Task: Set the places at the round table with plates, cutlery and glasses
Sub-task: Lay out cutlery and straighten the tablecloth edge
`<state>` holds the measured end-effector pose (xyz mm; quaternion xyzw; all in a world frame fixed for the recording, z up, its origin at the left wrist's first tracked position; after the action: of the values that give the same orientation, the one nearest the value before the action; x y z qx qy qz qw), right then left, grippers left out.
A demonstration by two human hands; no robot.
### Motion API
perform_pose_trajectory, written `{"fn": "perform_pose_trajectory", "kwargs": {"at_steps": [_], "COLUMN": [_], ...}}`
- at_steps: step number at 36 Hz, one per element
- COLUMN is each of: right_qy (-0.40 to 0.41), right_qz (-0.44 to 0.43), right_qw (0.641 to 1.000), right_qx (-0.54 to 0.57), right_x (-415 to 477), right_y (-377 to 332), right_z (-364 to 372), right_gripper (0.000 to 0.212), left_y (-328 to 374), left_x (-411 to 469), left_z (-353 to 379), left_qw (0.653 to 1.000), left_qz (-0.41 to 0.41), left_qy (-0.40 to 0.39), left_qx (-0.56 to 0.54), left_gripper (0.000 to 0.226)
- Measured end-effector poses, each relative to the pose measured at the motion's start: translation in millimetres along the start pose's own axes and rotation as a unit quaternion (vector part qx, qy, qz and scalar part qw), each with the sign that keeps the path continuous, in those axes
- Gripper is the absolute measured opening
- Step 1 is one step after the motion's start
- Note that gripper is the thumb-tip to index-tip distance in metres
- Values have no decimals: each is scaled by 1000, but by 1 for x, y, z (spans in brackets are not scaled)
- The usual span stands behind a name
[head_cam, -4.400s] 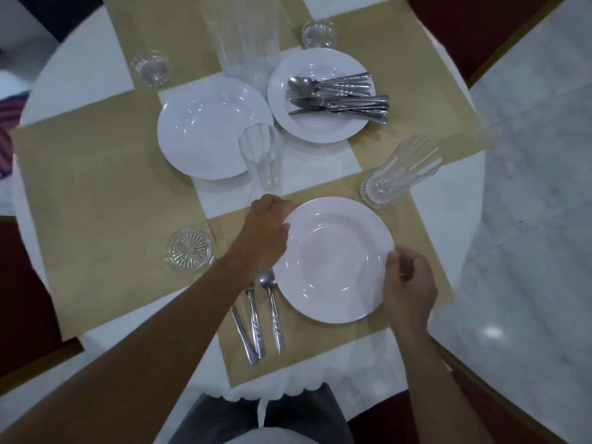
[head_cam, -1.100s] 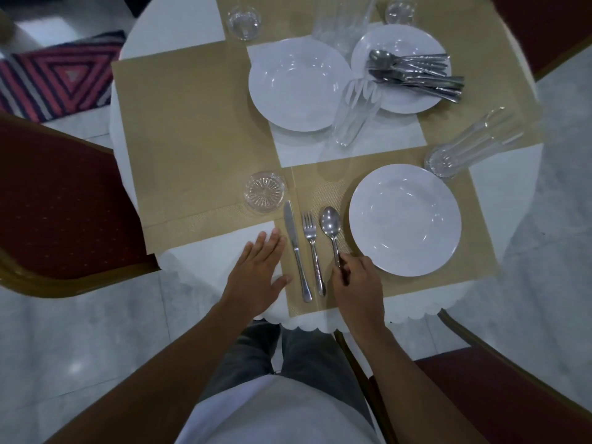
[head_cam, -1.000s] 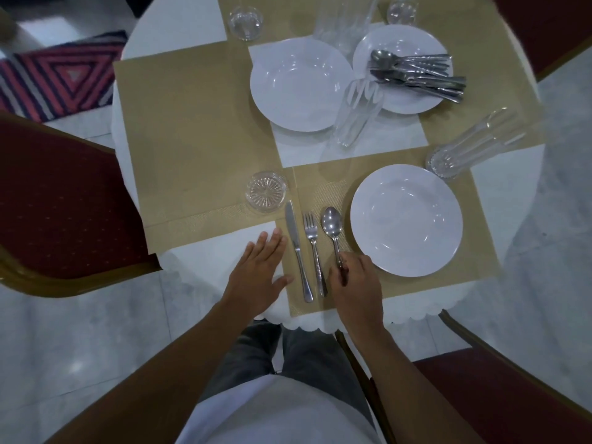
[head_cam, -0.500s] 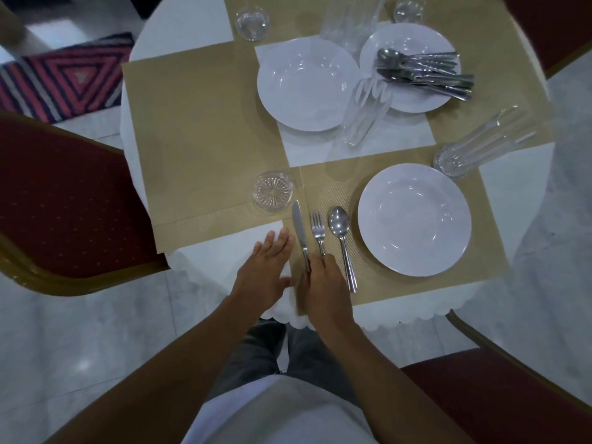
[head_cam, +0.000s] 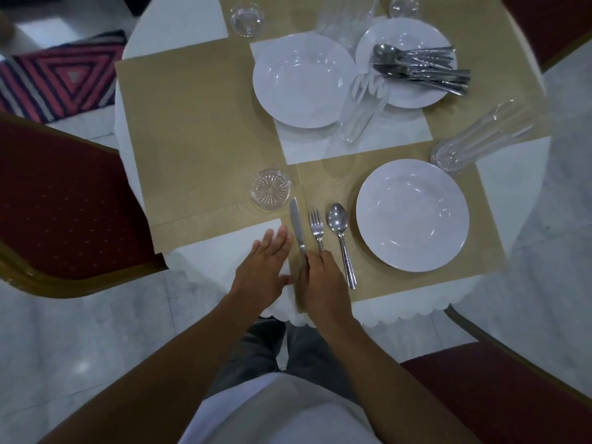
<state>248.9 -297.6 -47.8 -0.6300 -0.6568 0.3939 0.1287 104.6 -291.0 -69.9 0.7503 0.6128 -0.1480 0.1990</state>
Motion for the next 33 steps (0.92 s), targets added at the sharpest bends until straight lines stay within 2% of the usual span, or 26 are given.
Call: {"fn": "perform_pose_trajectory", "kwargs": {"at_steps": [6, 26, 29, 33], "right_qy": [90, 58, 78, 146], "right_qz": [27, 19, 20, 24], "right_qw": [994, 996, 993, 982], "right_qx": [49, 62, 83, 115], "right_x": [-2, 4, 2, -5], "right_y": [9, 28, 30, 39], "right_z": [-18, -23, -27, -38], "right_gripper": [34, 21, 18, 21], "left_y": [0, 1, 1, 1], "left_x": [-2, -1, -1, -1], "left_z": [0, -2, -3, -3], "left_qw": [1000, 1000, 1000, 1000], "left_qz": [2, -4, -5, -3], "left_qy": [5, -2, 0, -1], "left_qx": [0, 9, 8, 7], "left_gripper": [88, 88, 88, 89]}}
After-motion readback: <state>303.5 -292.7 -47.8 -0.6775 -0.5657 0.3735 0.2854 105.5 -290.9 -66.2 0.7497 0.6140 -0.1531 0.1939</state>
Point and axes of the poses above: each hand's wrist, its own x-axis towards the middle knuckle, its own z-axis out of the palm, y = z × x, the point moved 2 cm from there along x, towards the middle knuckle, and after that the axes turned 15 degrees about x, right-handed, at the moved point
